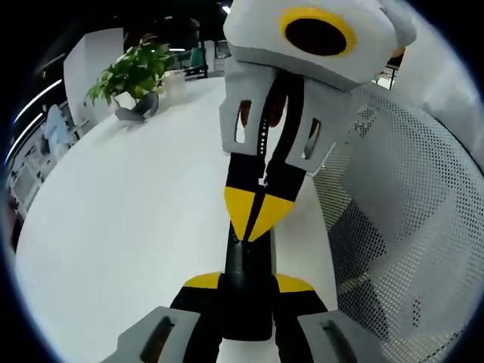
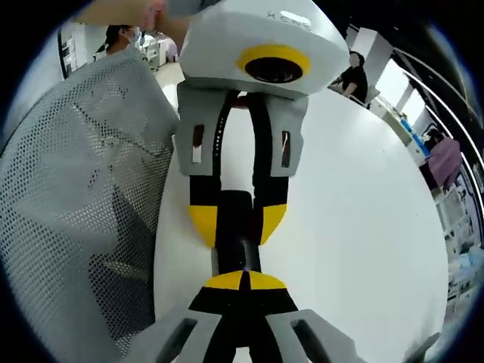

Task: Press the specified remote control buttons in sequence, fully releasing each button before pressing the next.

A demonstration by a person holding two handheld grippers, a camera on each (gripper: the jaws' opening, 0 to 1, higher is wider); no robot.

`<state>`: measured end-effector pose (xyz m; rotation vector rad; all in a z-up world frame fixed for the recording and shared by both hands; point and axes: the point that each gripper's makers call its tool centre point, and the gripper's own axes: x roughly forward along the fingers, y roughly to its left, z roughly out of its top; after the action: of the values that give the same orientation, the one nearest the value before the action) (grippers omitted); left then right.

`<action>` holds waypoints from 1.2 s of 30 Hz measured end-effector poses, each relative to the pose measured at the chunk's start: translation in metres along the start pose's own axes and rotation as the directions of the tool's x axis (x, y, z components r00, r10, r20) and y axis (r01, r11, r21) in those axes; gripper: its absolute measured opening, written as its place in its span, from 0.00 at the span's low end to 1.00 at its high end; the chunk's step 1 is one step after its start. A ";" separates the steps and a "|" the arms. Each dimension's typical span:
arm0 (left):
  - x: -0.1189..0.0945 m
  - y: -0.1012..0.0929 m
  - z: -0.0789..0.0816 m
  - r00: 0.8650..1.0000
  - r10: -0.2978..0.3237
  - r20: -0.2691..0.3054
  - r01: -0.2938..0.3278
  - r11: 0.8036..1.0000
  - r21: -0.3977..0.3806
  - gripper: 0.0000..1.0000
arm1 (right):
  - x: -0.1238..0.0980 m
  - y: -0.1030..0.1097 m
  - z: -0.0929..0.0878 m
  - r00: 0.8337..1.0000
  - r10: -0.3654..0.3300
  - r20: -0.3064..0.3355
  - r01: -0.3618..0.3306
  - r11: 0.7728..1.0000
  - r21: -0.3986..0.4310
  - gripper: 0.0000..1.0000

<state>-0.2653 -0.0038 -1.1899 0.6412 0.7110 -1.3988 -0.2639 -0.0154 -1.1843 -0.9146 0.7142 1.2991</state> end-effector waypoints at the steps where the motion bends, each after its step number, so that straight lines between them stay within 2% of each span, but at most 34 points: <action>1: 0.000 0.000 0.000 1.000 -0.002 -0.003 0.002 1.000 0.003 0.24 | 0.000 -0.001 0.000 1.000 0.005 -0.003 -0.005 1.000 0.018 0.00; 2: 0.000 0.000 0.000 1.000 -0.004 -0.004 0.004 1.000 0.005 0.24 | -0.001 0.000 0.000 1.000 0.023 0.012 -0.024 0.996 0.085 0.00; 6: 0.000 0.000 -0.001 1.000 -0.007 -0.002 0.007 1.000 0.007 0.24 | -0.002 -0.002 -0.001 0.996 0.069 0.060 -0.080 0.976 0.201 0.00; 11: 0.000 0.000 0.000 1.000 -0.002 -0.007 0.002 1.000 0.004 0.24 | -0.001 -0.005 -0.003 0.997 0.070 0.030 -0.074 0.984 0.160 0.00; 18: 0.000 0.000 0.000 1.000 0.001 -0.004 -0.001 1.000 -0.001 0.24 | 0.003 -0.011 -0.004 0.996 0.092 0.017 -0.093 0.982 0.165 0.00; 24: 0.000 0.000 0.000 1.000 0.002 0.001 -0.002 1.000 -0.004 0.24 | 0.006 -0.017 -0.005 0.994 0.106 -0.031 -0.095 0.961 0.260 0.00; 27: 0.000 0.000 0.000 1.000 0.000 0.004 0.000 1.000 -0.001 0.24 | 0.005 -0.017 -0.003 0.992 0.116 -0.043 -0.102 0.964 0.245 0.00; 32: 0.000 0.000 0.000 1.000 -0.007 0.004 0.007 1.000 0.003 0.24 | 0.003 -0.016 -0.003 0.992 0.118 -0.041 -0.103 0.959 0.265 0.00; 36: 0.001 0.001 0.000 1.000 -0.006 0.006 0.006 1.000 0.000 0.24 | 0.001 -0.013 -0.002 0.997 0.075 -0.013 -0.071 0.972 0.226 0.00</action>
<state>-0.2648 -0.0042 -1.1903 0.6348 0.7084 -1.4056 -0.2509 -0.0169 -1.1843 -0.7246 0.9001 1.2445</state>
